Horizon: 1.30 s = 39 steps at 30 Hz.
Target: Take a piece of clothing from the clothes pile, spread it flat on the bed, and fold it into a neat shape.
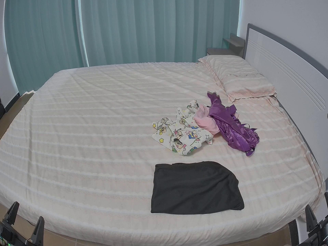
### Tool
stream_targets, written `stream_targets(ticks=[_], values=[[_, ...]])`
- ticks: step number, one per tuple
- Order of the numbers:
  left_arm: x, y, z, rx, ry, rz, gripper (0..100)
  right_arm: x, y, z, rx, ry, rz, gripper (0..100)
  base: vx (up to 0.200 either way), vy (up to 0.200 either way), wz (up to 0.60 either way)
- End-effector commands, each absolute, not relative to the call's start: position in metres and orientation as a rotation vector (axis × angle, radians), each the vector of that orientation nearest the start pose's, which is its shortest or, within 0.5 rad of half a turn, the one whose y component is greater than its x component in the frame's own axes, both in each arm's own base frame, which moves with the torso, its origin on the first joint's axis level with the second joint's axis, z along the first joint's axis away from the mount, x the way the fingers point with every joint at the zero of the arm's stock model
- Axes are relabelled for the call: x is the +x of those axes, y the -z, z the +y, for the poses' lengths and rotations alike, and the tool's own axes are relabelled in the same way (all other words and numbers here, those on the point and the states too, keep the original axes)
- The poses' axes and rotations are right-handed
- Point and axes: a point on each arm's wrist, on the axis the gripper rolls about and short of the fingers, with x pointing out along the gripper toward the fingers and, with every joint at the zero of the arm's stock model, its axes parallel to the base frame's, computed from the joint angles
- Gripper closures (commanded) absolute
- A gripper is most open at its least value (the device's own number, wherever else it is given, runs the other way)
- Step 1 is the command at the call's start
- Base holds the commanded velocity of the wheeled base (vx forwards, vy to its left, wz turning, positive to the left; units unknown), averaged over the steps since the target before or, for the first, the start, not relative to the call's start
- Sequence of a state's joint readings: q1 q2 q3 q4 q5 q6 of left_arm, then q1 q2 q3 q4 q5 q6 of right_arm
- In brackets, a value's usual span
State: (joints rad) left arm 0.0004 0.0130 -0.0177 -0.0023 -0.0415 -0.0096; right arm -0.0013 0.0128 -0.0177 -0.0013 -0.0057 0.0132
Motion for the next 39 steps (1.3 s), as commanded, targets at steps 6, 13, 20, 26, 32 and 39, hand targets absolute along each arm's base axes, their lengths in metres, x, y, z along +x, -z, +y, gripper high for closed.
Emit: stream_targets(ticks=[6, 13, 20, 26, 32, 39], values=[[-0.0229, -0.0762, -0.0010, -0.009, 0.043, -0.004, 0, -0.0227, -0.0755, -0.0001, 0.008, 0.006, 0.002, 0, 0.000, 0.000, 0.00], [-0.0229, -0.0762, -0.0010, -0.009, 0.040, -0.004, 0, -0.0227, -0.0755, 0.0000, 0.006, 0.002, 0.002, 0, 0.000, 0.000, 0.00], [-0.0229, -0.0762, -0.0010, -0.009, 0.040, -0.004, 0, -0.0228, -0.0755, 0.0002, -0.002, -0.008, 0.000, 0, 0.000, 0.000, 0.00], [-0.0229, -0.0762, -0.0009, -0.009, 0.041, -0.004, 0, -0.0228, -0.0755, 0.0002, 0.000, -0.008, 0.000, 0, 0.000, 0.000, 0.00], [-0.0229, -0.0762, -0.0010, -0.009, 0.041, -0.004, 0, -0.0227, -0.0757, 0.0001, 0.003, -0.006, 0.000, 0, 0.000, 0.000, 0.00], [-0.0229, -0.0762, -0.0010, -0.009, 0.040, -0.004, 0, -0.0228, -0.0756, 0.0001, 0.014, -0.003, -0.002, 0, 0.000, 0.000, 0.00]])
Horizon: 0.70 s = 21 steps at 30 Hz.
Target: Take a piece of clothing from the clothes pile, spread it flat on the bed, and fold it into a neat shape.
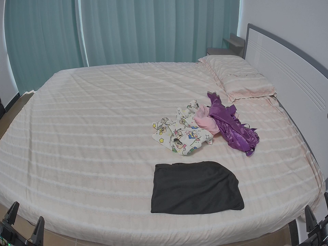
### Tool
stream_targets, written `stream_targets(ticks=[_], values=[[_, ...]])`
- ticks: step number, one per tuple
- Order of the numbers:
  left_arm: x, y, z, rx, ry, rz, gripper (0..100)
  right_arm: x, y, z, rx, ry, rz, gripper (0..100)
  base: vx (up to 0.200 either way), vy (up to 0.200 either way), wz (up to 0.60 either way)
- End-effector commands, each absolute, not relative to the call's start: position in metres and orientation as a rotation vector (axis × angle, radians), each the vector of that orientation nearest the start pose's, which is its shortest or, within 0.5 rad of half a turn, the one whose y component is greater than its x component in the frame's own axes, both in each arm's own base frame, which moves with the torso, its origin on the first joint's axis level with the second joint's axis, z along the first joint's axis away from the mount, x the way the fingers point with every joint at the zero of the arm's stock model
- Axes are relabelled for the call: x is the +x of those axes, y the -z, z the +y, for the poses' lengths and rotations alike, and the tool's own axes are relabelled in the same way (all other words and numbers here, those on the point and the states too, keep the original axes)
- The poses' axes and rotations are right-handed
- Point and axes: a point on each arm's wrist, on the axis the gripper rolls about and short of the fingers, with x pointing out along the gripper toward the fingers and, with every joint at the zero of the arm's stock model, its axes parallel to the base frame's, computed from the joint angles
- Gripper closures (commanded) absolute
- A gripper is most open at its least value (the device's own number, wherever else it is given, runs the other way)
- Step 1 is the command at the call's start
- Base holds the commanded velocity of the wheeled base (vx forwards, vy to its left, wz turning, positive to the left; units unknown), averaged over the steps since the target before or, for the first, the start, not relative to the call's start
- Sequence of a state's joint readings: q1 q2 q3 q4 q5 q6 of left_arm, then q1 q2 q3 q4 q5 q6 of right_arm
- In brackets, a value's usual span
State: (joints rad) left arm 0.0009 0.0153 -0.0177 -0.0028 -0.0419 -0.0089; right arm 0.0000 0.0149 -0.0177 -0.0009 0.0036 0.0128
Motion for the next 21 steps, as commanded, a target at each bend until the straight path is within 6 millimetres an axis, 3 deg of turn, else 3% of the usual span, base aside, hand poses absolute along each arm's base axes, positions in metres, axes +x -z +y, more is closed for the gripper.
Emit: stream_targets(ticks=[1, 21], values=[[-0.0229, -0.0762, -0.0010, -0.009, 0.040, -0.004, 0, -0.0228, -0.0756, 0.0001, 0.012, -0.003, -0.002, 0, 0.000, 0.000, 0.00], [-0.0229, -0.0762, -0.0010, -0.009, 0.040, -0.004, 0, -0.0228, -0.0756, 0.0000, 0.015, 0.002, -0.002, 0, 0.000, 0.000, 0.00]])
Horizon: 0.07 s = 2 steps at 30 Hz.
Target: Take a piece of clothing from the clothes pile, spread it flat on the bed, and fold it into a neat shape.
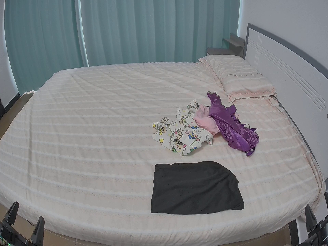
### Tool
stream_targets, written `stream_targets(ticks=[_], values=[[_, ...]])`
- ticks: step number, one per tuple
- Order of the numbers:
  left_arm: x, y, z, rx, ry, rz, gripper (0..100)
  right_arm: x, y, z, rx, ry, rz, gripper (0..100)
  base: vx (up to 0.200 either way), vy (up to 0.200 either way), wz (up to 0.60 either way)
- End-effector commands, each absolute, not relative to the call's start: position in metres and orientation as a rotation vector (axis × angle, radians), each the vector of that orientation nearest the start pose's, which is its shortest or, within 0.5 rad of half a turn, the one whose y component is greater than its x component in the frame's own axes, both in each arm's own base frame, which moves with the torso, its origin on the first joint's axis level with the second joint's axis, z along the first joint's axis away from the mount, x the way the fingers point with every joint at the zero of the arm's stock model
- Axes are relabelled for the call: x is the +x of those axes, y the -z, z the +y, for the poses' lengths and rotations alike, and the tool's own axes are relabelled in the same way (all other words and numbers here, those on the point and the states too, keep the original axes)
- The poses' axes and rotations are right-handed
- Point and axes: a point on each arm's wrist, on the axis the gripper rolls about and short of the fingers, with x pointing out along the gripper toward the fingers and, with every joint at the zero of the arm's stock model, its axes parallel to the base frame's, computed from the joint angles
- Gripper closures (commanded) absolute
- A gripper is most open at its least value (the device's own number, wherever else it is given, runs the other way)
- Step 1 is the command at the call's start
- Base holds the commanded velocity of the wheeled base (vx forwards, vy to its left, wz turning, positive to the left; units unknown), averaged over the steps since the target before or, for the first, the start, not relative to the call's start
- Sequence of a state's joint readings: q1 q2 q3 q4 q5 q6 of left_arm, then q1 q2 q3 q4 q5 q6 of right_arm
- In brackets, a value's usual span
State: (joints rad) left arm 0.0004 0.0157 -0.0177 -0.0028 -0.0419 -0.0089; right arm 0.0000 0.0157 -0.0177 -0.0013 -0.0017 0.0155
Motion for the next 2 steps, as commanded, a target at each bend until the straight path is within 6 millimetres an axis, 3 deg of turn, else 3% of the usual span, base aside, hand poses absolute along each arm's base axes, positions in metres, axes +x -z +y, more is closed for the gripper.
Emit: stream_targets(ticks=[1, 2], values=[[-0.0229, -0.0762, -0.0010, -0.009, 0.040, -0.004, 0, -0.0228, -0.0756, 0.0000, 0.015, 0.002, -0.002, 0, 0.000, 0.000, 0.00], [-0.0229, -0.0762, -0.0010, -0.009, 0.040, -0.004, 0, -0.0227, -0.0757, 0.0000, 0.015, 0.002, 0.000, 0, 0.000, 0.000, 0.00]])
